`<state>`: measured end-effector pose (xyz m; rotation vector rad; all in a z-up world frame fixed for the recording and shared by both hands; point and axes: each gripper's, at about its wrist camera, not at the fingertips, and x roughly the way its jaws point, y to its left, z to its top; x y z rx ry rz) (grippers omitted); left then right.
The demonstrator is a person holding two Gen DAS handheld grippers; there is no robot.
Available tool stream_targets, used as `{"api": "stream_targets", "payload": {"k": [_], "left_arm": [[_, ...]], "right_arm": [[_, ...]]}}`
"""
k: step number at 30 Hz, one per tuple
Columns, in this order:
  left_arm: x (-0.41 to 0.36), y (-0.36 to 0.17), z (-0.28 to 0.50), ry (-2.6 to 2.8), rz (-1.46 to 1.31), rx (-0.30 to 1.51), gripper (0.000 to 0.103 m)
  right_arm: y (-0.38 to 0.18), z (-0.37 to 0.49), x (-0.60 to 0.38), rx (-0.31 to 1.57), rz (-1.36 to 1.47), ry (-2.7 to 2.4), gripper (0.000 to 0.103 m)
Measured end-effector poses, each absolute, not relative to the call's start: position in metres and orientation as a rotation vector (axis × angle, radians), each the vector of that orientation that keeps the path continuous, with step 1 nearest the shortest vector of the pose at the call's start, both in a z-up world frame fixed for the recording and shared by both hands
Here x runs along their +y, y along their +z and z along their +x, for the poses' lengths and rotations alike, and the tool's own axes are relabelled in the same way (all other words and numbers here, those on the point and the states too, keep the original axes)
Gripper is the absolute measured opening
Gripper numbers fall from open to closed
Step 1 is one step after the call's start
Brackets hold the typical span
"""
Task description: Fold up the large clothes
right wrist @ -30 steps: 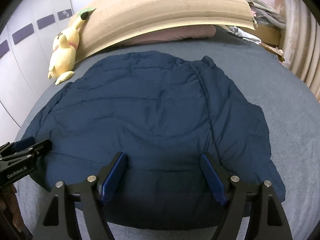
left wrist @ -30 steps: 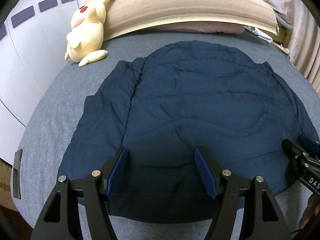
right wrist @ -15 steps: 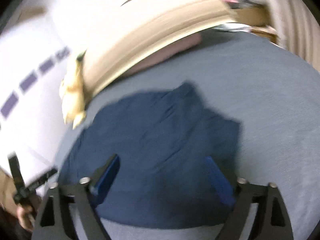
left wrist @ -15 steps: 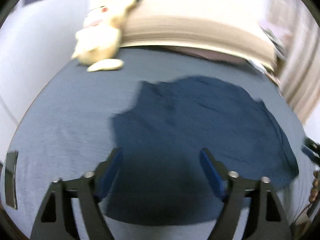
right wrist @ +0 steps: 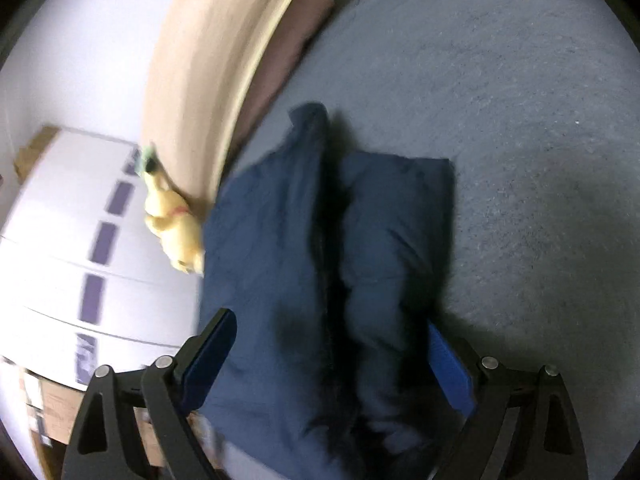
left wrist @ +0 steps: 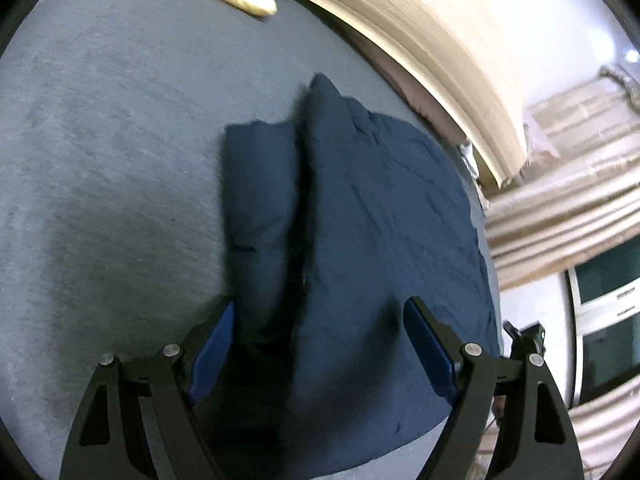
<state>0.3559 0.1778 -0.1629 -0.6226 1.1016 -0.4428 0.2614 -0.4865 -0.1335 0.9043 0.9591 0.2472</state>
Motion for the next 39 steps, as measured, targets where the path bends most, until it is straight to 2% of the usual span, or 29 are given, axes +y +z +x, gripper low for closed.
{"api": "stream_targets", "payload": {"k": [1,2,3,4,5,6,8,11,13,15,17,18,19,20,21,23,28,35,36,37,39], "left_arm": [[0.172,-0.168,0.359,-0.425,-0.578,1.130,0.083],[0.168,-0.170,0.359,-0.418,-0.551,1.137,0.076],[0.164,-0.169,0.359,-0.429,-0.536,1.136,0.058],[0.162,-0.165,0.359,-0.433,-0.528,1.136,0.049],[0.160,-0.159,0.358,-0.417,-0.511,1.123,0.034],[0.158,-0.147,0.355,-0.405,-0.481,1.088,0.023],[0.155,-0.131,0.348,-0.391,-0.456,1.045,0.020],[0.152,-0.138,0.343,-0.385,-0.443,1.035,0.021],[0.156,-0.164,0.348,-0.364,-0.496,1.091,0.034],[0.159,-0.167,0.349,-0.356,-0.535,1.087,0.039],[0.161,-0.160,0.346,-0.357,-0.526,1.072,0.041],[0.164,-0.156,0.345,-0.362,-0.519,1.069,0.041],[0.167,-0.151,0.345,-0.373,-0.522,1.063,0.041],[0.170,-0.148,0.346,-0.382,-0.534,1.057,0.045],[0.176,-0.147,0.349,-0.393,-0.565,1.048,0.056],[0.191,-0.148,0.352,-0.389,-0.609,1.026,0.063],[0.201,-0.163,0.374,-0.447,-0.719,1.069,0.065],[0.182,-0.162,0.400,-0.379,-0.644,1.099,0.067],[0.176,-0.167,0.405,-0.350,-0.576,1.116,0.065],[0.171,-0.168,0.407,-0.341,-0.534,1.119,0.064],[0.164,-0.163,0.404,-0.314,-0.486,1.116,0.063]], "right_arm": [[-0.136,0.265,-0.485,0.978,0.879,0.236,0.079],[-0.136,0.269,-0.480,1.001,0.834,0.227,0.058],[-0.132,0.271,-0.476,1.010,0.812,0.238,0.044],[-0.125,0.271,-0.471,1.000,0.779,0.243,0.037],[-0.111,0.270,-0.464,0.984,0.715,0.243,0.027],[-0.101,0.269,-0.458,0.973,0.674,0.238,0.024],[-0.075,0.265,-0.446,0.934,0.583,0.221,0.022],[-0.068,0.260,-0.434,0.931,0.492,0.198,0.022],[-0.094,0.265,-0.438,1.014,0.510,0.166,0.026],[-0.118,0.267,-0.446,1.037,0.590,0.127,0.050],[-0.119,0.261,-0.455,0.989,0.692,0.153,0.056],[-0.118,0.258,-0.459,0.973,0.727,0.180,0.067],[-0.115,0.255,-0.463,0.953,0.752,0.201,0.070],[-0.111,0.252,-0.468,0.927,0.766,0.207,0.071],[-0.109,0.251,-0.474,0.912,0.785,0.213,0.071],[-0.111,0.252,-0.485,0.900,0.823,0.206,0.073],[-0.128,0.264,-0.500,0.905,0.907,0.224,0.074],[-0.129,0.298,-0.508,0.929,0.912,0.209,0.073],[-0.128,0.302,-0.508,0.930,0.888,0.194,0.063],[-0.126,0.307,-0.505,0.952,0.801,0.151,0.048],[-0.130,0.313,-0.503,0.990,0.788,0.125,0.044]]}}
